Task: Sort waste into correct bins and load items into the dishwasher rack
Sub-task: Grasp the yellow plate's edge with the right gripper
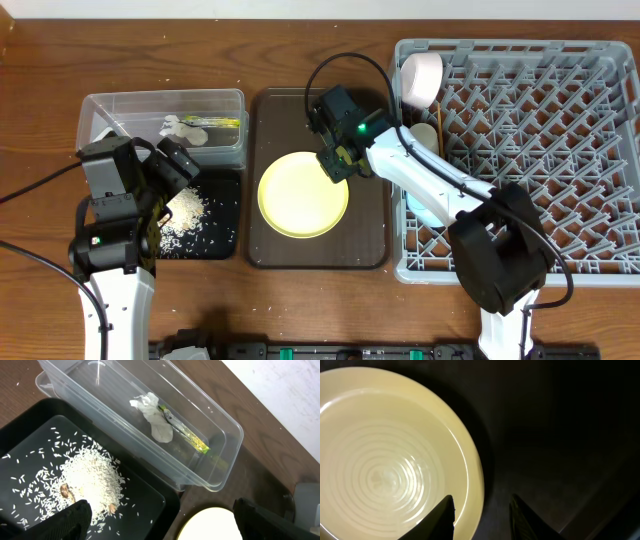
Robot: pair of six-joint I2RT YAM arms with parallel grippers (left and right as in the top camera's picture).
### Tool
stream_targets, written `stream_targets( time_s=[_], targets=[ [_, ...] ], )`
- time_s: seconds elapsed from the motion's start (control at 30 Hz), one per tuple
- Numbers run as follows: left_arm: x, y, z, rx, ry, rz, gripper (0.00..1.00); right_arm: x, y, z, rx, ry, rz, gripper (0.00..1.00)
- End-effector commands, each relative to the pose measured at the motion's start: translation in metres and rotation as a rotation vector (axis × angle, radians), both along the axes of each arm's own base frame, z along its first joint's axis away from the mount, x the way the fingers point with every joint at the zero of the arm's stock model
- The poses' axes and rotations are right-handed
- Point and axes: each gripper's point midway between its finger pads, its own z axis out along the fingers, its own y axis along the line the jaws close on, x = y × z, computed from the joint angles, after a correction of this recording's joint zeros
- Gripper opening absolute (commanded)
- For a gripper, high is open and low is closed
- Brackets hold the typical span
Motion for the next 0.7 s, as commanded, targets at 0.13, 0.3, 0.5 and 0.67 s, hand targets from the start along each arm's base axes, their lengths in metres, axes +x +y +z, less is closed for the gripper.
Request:
stream_targets(
  time_s=[0.13, 0.3, 0.5, 0.67],
  targets=[
    [0.002, 0.003, 0.008, 0.008, -0.016, 0.007, 0.93, -0.007, -0.007, -0.017, -0.043, 0.027, 0.014, 0.33],
    [0.002, 0.003, 0.008, 0.008, -0.016, 0.007, 0.93, -0.01, -0.008, -0.023, -0.048, 0.034, 0.014, 0.31],
    [0.002, 0.003, 0.008, 0.008, -0.016, 0.007, 0.93, -0.014, -0.01, -0.033, -0.049, 0.037, 0.015, 0.31],
    [0.002, 0.003, 0.008, 0.008, -0.016, 0.007, 0.93, -0.014, -0.011, -0.043, -0.04, 0.025, 0.015, 0.3]
  ],
)
